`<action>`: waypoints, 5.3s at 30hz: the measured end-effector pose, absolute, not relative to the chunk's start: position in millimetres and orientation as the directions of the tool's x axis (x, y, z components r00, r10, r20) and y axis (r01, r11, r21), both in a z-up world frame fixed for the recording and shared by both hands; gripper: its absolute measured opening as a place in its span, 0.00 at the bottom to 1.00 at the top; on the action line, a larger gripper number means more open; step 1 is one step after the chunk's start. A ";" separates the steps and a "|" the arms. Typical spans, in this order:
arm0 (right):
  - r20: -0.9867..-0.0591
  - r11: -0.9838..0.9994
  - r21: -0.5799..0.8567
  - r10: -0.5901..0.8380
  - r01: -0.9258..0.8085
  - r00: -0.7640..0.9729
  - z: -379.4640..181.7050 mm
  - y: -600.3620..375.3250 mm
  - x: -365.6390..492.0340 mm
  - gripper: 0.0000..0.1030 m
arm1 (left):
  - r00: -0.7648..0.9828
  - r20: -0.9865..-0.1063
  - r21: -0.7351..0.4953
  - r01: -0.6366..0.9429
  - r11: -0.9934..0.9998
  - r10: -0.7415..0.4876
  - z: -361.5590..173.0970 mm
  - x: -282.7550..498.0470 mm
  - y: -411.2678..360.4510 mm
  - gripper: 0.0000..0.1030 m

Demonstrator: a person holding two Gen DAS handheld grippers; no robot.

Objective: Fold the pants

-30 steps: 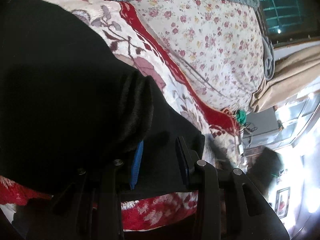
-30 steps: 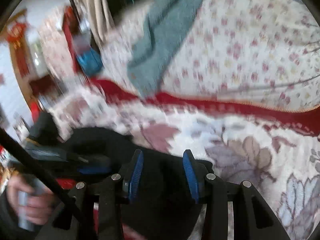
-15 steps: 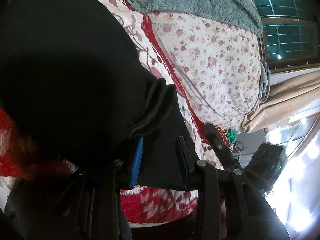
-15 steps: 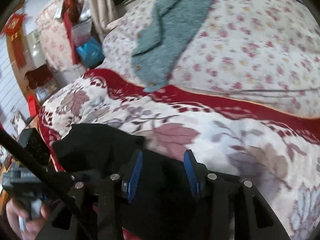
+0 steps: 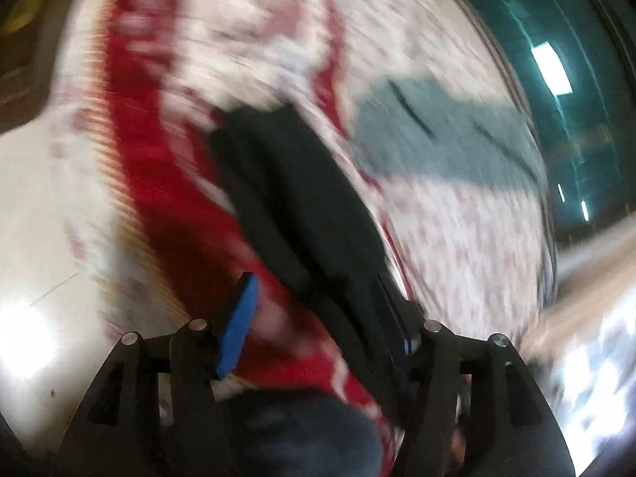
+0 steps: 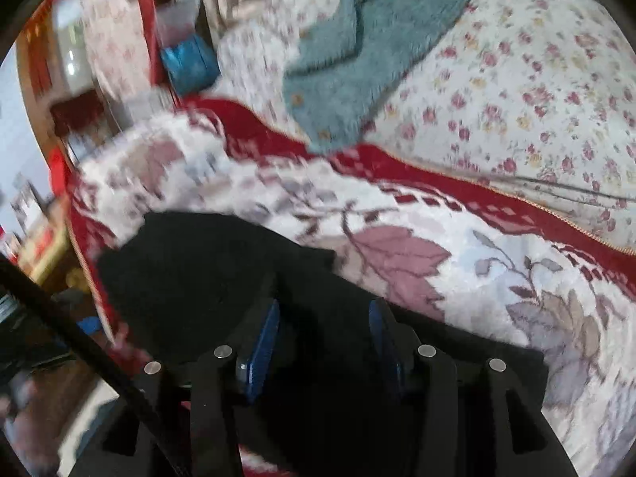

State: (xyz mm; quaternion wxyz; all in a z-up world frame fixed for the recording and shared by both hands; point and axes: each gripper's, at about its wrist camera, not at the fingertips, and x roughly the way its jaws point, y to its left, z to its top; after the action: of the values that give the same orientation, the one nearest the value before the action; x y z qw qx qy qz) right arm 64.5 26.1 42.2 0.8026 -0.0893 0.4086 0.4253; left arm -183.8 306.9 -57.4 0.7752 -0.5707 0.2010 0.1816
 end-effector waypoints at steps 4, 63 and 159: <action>-0.695 0.607 0.255 0.656 -0.752 0.294 41.9 13.6 37.8 0.44 | 0.858 -0.505 -0.829 -0.512 0.224 0.094 -69.1 -188.4 342.4 0.57; -0.580 0.390 0.739 0.782 -0.549 -0.226 92.0 2.8 132.3 0.13 | 0.884 -0.221 0.747 -0.119 0.654 0.413 0.6 -98.5 -7.4 0.15; -0.536 0.518 0.809 0.844 -0.279 0.014 -24.9 -121.5 126.6 0.60 | 0.655 -0.532 -0.829 -0.273 0.488 -0.537 -45.3 4.0 243.2 0.72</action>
State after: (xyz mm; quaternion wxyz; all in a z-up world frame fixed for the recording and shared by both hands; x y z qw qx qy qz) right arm 126.6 -121.5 -24.9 0.6661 0.2517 0.5614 0.4216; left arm 4.0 243.2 -45.3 0.7610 -0.4983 0.4064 -0.0864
